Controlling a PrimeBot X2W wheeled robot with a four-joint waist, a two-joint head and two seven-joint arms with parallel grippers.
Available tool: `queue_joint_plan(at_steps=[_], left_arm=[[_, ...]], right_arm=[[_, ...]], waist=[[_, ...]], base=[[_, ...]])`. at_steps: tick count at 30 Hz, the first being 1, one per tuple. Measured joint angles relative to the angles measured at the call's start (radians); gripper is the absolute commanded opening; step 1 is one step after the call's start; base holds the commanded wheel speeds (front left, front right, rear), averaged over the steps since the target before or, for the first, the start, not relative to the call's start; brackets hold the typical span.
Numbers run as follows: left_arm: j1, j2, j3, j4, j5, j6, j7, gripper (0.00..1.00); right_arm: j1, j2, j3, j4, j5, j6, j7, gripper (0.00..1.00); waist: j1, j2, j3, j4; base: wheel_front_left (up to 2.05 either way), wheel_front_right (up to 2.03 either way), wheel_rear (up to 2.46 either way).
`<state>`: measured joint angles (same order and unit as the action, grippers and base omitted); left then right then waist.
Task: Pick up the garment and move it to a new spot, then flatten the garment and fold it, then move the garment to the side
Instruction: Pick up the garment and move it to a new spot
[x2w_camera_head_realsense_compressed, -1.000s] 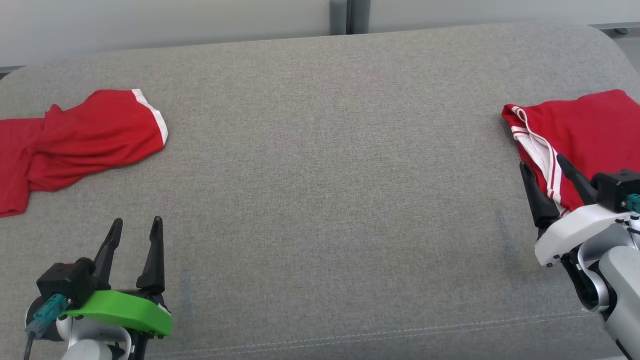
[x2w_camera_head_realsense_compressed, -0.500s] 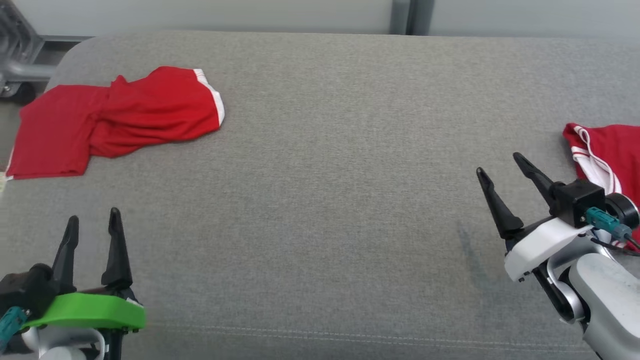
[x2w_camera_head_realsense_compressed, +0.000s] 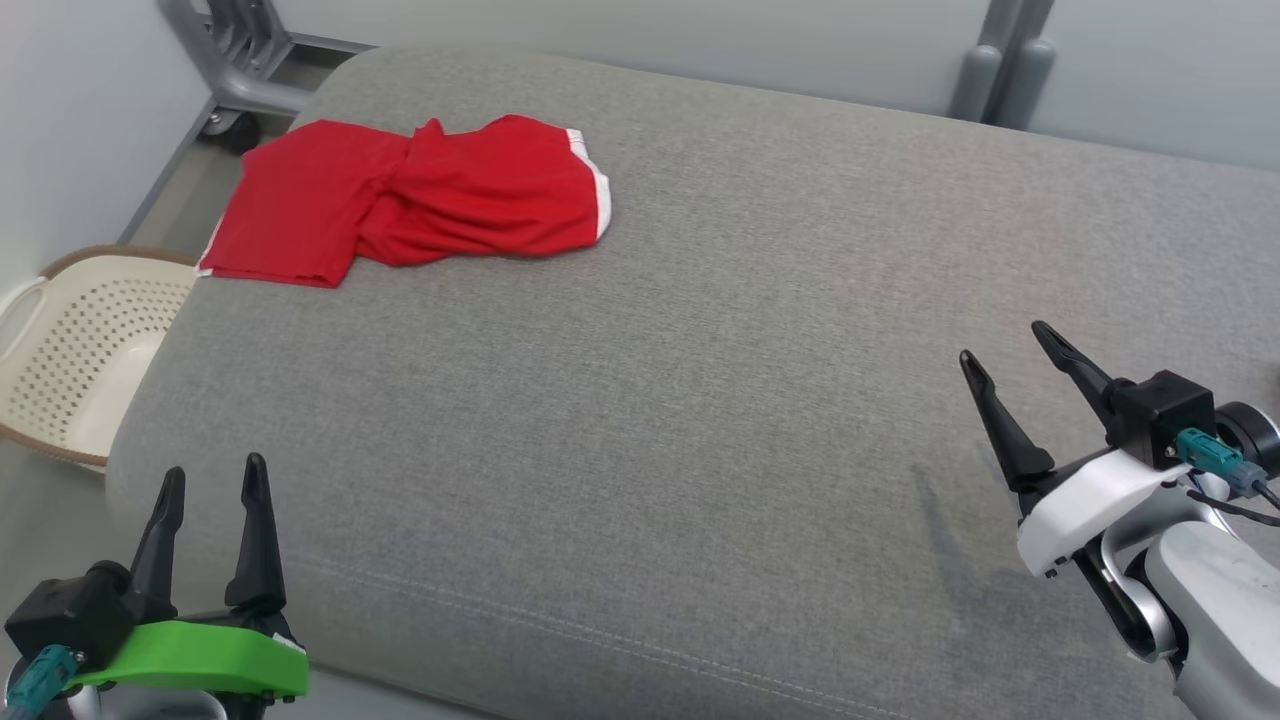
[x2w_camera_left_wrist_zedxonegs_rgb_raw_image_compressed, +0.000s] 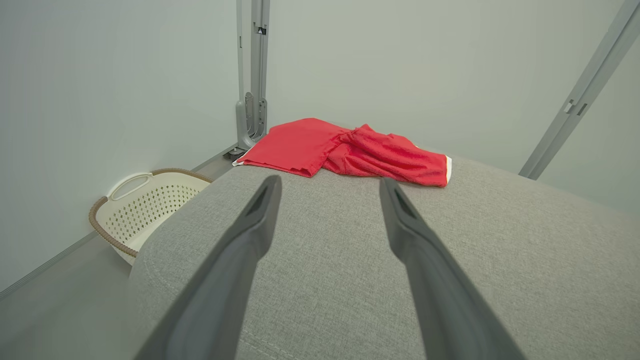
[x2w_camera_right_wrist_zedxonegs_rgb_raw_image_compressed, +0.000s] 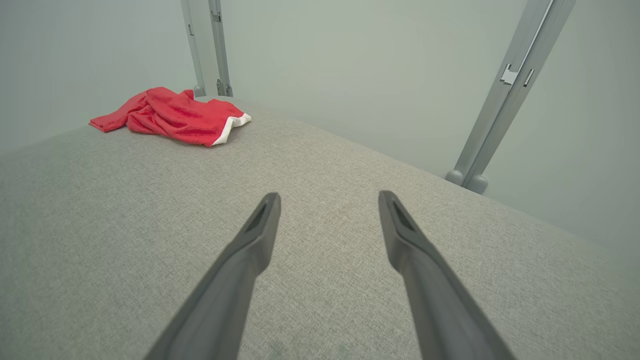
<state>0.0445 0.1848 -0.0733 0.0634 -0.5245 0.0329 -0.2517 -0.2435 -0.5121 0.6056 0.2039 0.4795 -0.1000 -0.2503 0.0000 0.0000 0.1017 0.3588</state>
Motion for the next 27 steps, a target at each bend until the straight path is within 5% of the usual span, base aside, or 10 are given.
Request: queue_joint_plan(at_steps=[8, 15, 20, 27], left_arm=[[0.0, 0.013, -0.016, 0.018, -0.023, -0.042, 0.014, 1.0], [-0.158, 0.057, -0.035, 0.029, -0.147, -0.105, 0.211, 1.0], [-0.318, 0.095, -0.006, 0.1, -0.238, -0.1, 0.392, 1.0], [-0.555, 0.084, 0.031, 0.217, -0.363, -0.013, 0.631, 1.0]], right_arm=[[0.017, -0.006, 0.005, -0.045, -0.007, -0.007, 0.0, 1.0], [-0.062, -0.06, 0.023, -0.145, -0.068, -0.005, 0.059, 1.0], [-0.155, -0.095, 0.049, -0.208, -0.12, 0.026, 0.117, 1.0], [-0.285, -0.132, 0.051, -0.306, -0.146, 0.064, 0.204, 1.0]], waist=[[0.0, 0.0, -0.012, 0.088], [0.0, 0.0, 0.05, 0.121], [0.0, 0.0, 0.116, 0.115], [0.0, 0.0, 0.226, 0.084]], base=[[0.0, 0.0, 0.0], [0.0, 0.0, 0.0], [0.0, 0.0, 0.0], [0.0, 0.0, 0.0]])
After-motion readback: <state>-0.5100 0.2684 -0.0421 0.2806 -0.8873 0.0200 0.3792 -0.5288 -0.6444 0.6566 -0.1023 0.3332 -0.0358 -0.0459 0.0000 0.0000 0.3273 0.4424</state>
